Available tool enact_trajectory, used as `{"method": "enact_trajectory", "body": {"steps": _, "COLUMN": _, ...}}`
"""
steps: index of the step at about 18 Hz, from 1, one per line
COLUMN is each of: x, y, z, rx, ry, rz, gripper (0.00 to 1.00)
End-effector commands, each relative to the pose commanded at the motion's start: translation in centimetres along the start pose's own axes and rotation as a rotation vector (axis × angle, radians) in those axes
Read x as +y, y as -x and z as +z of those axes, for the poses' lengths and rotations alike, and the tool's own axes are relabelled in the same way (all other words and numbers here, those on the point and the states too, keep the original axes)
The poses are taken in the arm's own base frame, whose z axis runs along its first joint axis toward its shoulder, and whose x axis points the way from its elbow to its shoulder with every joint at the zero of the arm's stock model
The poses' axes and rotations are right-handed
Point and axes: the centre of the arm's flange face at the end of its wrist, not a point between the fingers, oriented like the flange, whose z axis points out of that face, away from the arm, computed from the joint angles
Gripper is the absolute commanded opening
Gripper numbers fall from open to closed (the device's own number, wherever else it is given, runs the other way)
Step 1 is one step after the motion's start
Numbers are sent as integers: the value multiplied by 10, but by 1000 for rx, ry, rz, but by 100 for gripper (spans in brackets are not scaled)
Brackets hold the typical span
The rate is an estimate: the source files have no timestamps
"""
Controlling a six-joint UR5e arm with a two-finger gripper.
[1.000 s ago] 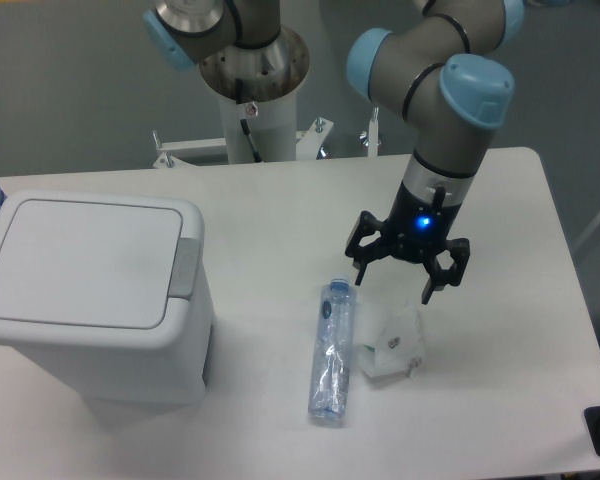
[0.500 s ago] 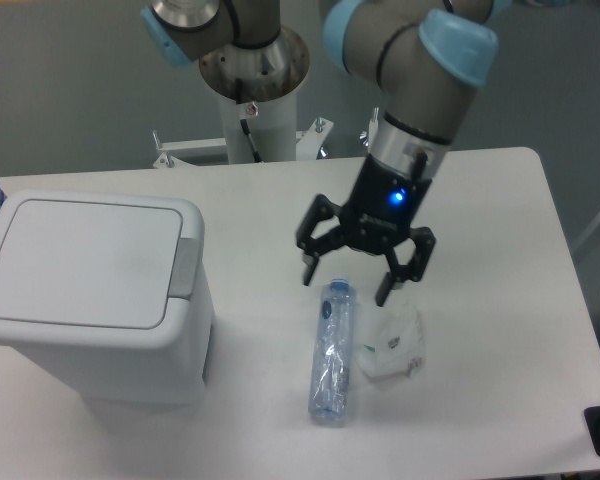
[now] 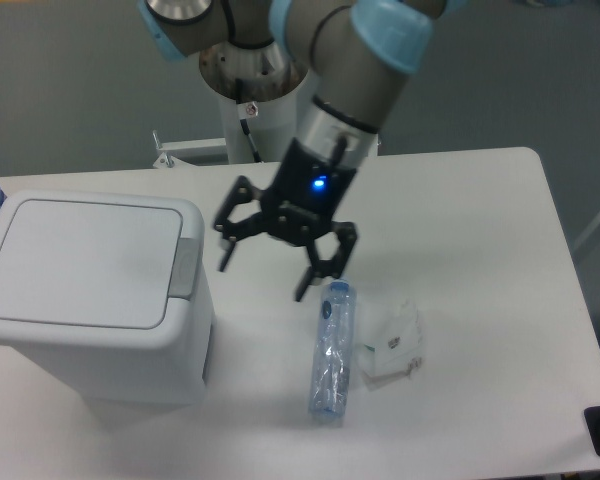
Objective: Open the trash can
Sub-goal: 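Move the open gripper over the table to the trash can lid, then press the gripper on the lid edge so the lid flips up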
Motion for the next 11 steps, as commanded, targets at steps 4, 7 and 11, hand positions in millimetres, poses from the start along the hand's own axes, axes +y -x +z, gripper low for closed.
{"method": "enact_trajectory", "body": {"steps": 4, "x": 2, "y": 1, "z": 2, "rx": -15, "ry": -16, "rz": 19, "gripper": 100}}
{"method": "enact_trajectory", "body": {"steps": 7, "x": 7, "y": 3, "z": 5, "rx": -21, "ry": -17, "rz": 24, "gripper": 100}}
{"method": "enact_trajectory", "body": {"steps": 11, "x": 7, "y": 5, "z": 7, "rx": -28, "ry": -13, "rz": 23, "gripper": 100}}
